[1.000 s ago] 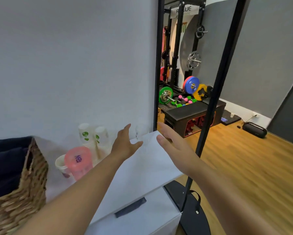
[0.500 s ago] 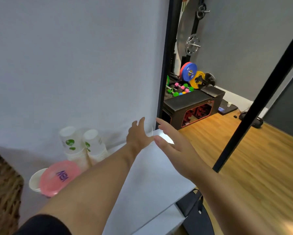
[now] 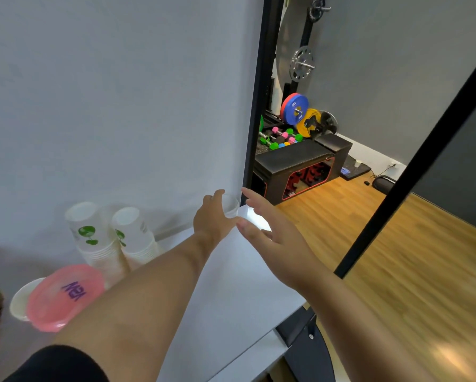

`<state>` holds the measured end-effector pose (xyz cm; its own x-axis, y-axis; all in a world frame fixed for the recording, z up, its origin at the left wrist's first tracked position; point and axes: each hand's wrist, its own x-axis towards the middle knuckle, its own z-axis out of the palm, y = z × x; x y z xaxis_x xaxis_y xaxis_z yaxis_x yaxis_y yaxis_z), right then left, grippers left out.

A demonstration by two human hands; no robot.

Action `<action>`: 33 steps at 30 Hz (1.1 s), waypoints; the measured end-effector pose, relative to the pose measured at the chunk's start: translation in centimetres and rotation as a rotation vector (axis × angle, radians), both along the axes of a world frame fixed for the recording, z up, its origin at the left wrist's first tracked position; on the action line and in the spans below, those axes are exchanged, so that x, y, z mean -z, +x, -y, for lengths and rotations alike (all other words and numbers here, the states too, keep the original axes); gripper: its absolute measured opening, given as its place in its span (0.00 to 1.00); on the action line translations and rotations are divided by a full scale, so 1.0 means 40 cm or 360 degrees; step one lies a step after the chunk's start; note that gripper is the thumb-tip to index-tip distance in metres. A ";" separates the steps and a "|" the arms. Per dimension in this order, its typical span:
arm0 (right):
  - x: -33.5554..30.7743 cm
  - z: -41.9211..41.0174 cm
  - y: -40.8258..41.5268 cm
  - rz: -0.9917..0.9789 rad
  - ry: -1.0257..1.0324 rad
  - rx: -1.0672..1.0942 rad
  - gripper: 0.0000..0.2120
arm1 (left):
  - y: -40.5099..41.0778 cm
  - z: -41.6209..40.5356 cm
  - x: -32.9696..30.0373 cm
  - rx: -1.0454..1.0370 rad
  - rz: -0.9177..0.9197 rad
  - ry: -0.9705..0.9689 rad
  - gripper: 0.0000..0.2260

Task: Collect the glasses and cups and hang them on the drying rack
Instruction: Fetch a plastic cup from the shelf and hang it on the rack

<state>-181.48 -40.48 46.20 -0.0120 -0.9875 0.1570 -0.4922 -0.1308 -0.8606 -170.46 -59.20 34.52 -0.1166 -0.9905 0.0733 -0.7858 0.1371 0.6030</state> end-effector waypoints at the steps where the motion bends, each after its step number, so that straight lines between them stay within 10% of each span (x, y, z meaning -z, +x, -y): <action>1: -0.003 -0.002 -0.005 0.0002 -0.0006 -0.0002 0.34 | 0.003 -0.005 -0.008 0.0006 0.0005 -0.0022 0.39; 20: -0.198 -0.222 0.020 0.0363 -0.0313 -0.0590 0.38 | 0.179 -0.603 -0.597 -0.0353 -0.0147 -0.0515 0.42; 33: -0.344 -0.593 0.433 0.0720 -0.0436 -0.1429 0.52 | 0.463 -1.252 -0.869 -0.0949 0.0066 -0.0700 0.37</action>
